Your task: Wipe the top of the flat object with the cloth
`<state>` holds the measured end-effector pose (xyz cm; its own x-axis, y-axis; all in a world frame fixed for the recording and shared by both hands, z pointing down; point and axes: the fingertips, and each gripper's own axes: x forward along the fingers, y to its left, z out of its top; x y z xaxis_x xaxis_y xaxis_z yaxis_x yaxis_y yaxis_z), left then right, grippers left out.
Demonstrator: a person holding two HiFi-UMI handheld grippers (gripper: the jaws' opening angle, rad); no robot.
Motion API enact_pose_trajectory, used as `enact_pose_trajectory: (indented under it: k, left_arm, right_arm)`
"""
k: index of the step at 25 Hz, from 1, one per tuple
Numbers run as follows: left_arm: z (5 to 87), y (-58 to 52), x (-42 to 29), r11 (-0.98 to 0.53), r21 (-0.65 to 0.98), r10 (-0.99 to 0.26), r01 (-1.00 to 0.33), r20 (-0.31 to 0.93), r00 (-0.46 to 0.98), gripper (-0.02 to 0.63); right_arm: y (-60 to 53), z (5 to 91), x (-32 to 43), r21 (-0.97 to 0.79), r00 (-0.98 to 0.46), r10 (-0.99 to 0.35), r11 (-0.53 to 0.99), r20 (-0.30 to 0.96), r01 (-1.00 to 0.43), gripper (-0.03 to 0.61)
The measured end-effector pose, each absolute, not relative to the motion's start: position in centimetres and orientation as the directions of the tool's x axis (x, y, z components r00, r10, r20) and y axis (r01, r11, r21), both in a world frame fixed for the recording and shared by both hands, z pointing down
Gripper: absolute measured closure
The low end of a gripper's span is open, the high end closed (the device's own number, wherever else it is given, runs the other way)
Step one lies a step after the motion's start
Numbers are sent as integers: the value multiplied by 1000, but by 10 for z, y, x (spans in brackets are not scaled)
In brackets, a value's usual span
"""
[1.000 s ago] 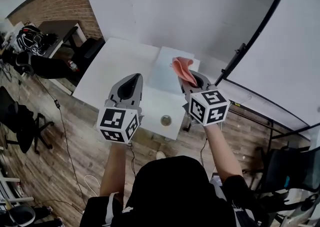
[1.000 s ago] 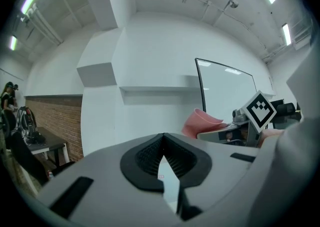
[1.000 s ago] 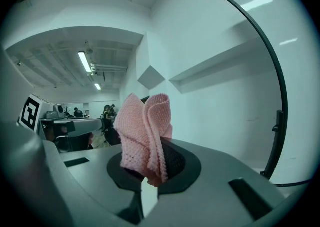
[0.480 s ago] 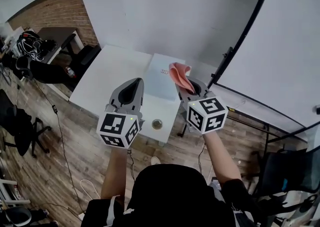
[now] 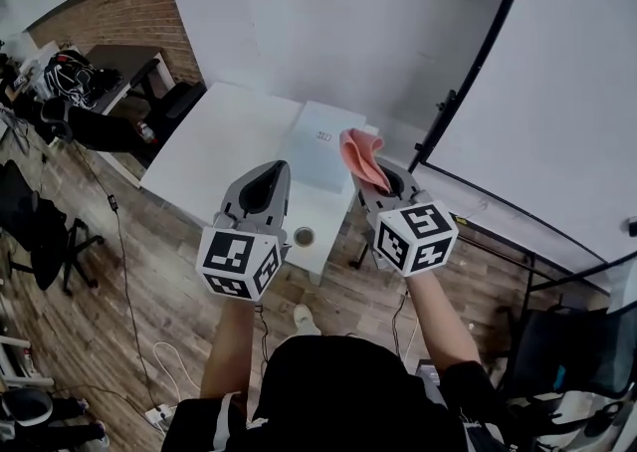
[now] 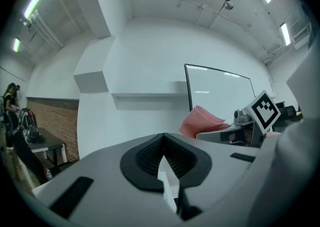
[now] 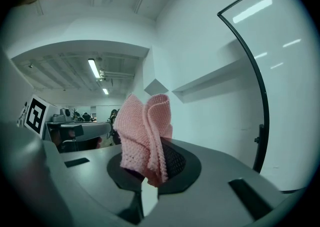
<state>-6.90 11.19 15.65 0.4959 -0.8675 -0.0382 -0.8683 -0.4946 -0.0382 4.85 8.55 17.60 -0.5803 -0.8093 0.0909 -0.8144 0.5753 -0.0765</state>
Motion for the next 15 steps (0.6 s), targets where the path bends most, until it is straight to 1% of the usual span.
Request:
enact_pose_trajectory:
  k: [15]
  left_arm:
    - [153,117,-50,-493,-63,-868,-868,-35,496,601]
  right_arm:
    - [90,171,64,-68,-590,-804,587,68,-807,534]
